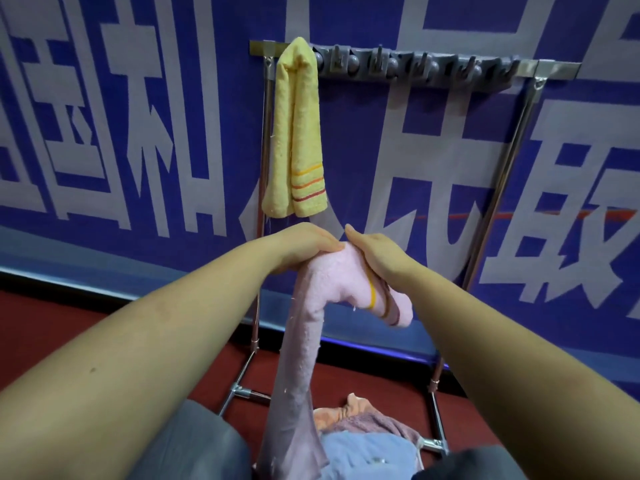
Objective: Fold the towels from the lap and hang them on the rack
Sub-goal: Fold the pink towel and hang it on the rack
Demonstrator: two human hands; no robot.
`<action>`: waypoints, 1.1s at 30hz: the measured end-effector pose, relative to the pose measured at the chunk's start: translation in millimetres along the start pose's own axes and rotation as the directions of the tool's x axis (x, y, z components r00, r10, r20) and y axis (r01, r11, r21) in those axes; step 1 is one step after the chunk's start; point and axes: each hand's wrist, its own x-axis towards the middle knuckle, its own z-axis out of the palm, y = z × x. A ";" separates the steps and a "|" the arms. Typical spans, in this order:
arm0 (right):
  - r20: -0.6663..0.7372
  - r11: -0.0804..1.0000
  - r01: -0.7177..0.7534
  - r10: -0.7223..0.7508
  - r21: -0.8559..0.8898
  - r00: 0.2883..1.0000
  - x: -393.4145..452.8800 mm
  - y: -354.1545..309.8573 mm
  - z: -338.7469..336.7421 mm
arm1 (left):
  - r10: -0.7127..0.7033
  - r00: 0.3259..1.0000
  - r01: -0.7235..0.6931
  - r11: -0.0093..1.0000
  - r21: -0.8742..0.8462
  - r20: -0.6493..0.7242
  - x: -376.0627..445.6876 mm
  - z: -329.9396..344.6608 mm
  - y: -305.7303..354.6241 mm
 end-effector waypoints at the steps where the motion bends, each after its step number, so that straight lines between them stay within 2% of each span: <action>1: -0.002 0.999 0.021 -0.021 -0.026 1.000 -0.5 -0.9 1.2 | -0.005 1.000 0.005 1.000 0.002 -0.005 -0.6 -1.2 -0.1; 7: -0.102 0.984 0.048 -0.067 -0.171 0.993 1.0 -4.6 -12.8 | -0.033 0.999 0.035 0.995 -0.089 0.025 -9.0 -3.6 -18.1; 13: -0.164 0.957 -0.083 0.038 -0.278 0.986 -10.9 13.6 -53.1 | -0.125 0.987 0.136 0.985 -0.107 0.097 -21.9 -12.2 -53.8; 17: -0.100 0.883 -0.194 0.167 -0.428 0.981 -12.1 34.4 -41.1 | -0.093 0.990 0.105 0.988 -0.113 0.109 -19.4 -6.6 -48.7; 18: -0.059 0.900 -0.174 0.164 -0.399 0.985 -11.6 36.6 -31.4 | -0.091 0.990 0.103 0.989 -0.103 0.111 -17.2 -2.4 -42.6; 20: 0.005 0.968 -0.111 0.116 -0.225 0.993 -11.2 34.8 -6.7 | -0.094 0.989 0.103 0.992 -0.074 0.116 -13.6 6.5 -29.7; 22: -0.003 0.993 -0.112 0.112 -0.044 0.994 -10.7 30.6 12.9 | -0.092 0.990 0.095 0.995 -0.024 0.109 -12.5 12.5 -17.3; 24: -0.011 0.989 -0.138 0.139 0.061 0.990 -9.6 29.2 24.2 | -0.096 0.992 0.090 0.993 0.075 0.081 -13.1 14.0 -10.1; 29: 0.020 0.982 -0.100 0.098 0.161 0.995 -6.7 23.2 34.1 | -0.122 0.991 0.112 0.984 0.141 0.061 -15.2 -1.1 -6.0; 33: 0.059 0.992 0.000 -0.007 0.126 0.998 -6.5 12.3 27.0 | -0.139 0.989 0.135 0.988 0.069 0.055 -19.0 -12.9 -5.7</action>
